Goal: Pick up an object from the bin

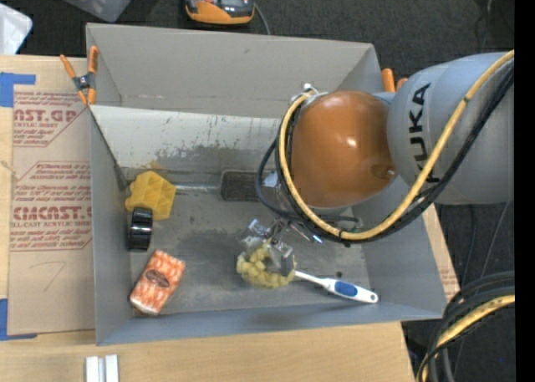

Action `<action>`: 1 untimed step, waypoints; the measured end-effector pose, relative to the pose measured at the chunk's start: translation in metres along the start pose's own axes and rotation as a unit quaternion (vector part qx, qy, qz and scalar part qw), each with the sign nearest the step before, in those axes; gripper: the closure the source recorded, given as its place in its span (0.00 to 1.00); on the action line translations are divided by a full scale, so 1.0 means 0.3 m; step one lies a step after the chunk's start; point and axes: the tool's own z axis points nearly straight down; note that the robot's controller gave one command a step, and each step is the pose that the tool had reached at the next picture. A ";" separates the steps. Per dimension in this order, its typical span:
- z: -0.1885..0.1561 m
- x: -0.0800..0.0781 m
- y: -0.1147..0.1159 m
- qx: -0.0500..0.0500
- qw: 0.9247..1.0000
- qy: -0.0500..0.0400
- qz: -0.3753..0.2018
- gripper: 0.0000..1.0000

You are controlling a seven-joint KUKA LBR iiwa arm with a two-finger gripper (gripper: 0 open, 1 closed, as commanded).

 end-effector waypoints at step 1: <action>-0.030 -0.006 -0.009 0.006 1.000 -0.008 0.001 1.00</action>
Offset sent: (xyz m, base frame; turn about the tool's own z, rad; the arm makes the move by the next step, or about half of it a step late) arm 0.0415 -0.0090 0.0473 0.0033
